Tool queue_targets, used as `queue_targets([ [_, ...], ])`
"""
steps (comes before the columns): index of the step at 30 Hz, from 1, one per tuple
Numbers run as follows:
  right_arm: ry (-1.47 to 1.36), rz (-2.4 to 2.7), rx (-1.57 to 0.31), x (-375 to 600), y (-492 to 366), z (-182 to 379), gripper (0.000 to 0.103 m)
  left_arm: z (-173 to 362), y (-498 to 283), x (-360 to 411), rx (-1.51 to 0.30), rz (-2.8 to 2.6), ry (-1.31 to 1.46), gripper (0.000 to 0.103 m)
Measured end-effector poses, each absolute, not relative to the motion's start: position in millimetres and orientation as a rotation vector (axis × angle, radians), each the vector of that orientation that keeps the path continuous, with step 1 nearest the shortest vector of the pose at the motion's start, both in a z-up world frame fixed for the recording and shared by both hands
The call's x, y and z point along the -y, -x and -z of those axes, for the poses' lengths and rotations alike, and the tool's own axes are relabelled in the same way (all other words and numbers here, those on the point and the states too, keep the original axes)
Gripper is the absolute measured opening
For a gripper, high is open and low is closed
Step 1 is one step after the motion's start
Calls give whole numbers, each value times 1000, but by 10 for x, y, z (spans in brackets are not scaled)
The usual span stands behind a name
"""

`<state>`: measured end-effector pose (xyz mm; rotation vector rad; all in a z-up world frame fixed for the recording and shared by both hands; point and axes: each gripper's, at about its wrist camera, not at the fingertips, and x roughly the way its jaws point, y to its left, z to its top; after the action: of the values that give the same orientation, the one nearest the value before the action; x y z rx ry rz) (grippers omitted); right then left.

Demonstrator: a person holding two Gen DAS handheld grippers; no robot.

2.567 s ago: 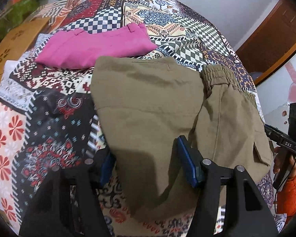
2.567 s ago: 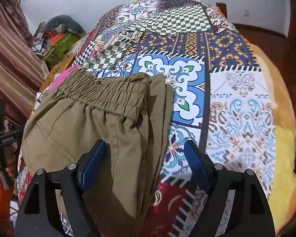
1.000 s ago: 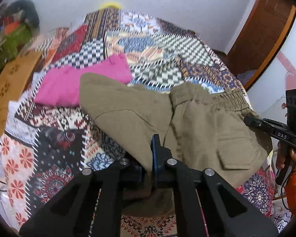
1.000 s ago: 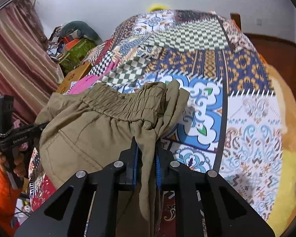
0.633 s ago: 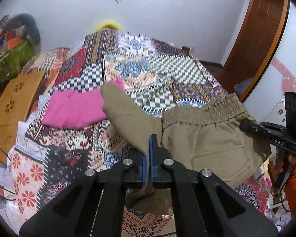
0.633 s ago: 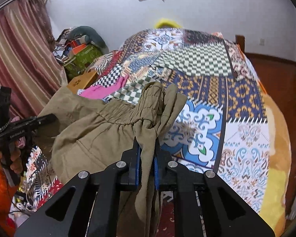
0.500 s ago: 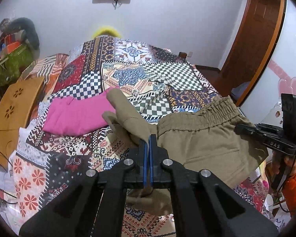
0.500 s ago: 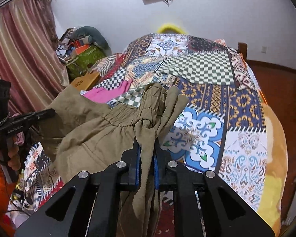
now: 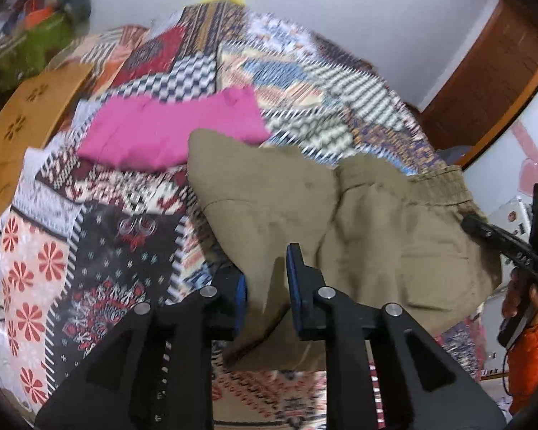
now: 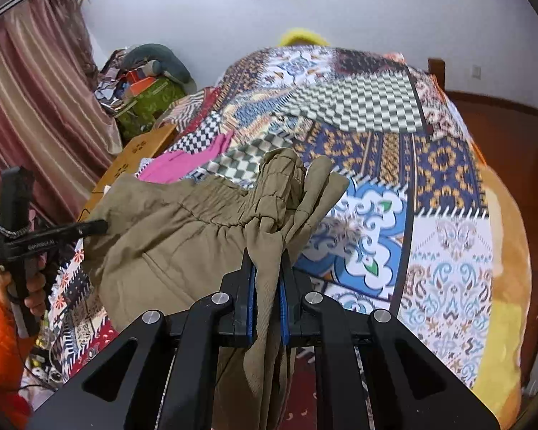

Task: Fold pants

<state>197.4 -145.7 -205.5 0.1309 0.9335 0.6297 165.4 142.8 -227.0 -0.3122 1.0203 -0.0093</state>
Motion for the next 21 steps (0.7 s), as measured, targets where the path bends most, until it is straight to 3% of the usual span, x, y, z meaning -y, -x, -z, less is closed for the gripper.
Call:
queue_targets([
  [1, -140, -626, -949, 1475, -1984, 2103, 10, 2327, -1651, -1440, -1035, 6, 318, 20],
  [3, -153, -618, -983, 1502, -1998, 2203, 14, 2412, -1656, -1447, -1059, 4, 328, 32],
  [8, -152, -598, -1030, 1555, -1992, 2354, 28, 2557, -1670, -1417, -1097, 10, 330, 33],
  [10, -165, -588, -1046, 1600, -2009, 2403, 42, 2591, -1673, -1419, -1104, 13, 340, 37],
  [13, -196, -588, -1062, 1658, -2042, 2481, 54, 2618, -1699, -1432, -1100, 16, 353, 42],
  [21, -302, -639, -1112, 1670, -2185, 2687, 68, 2651, -1771, -1442, -1097, 26, 372, 46],
])
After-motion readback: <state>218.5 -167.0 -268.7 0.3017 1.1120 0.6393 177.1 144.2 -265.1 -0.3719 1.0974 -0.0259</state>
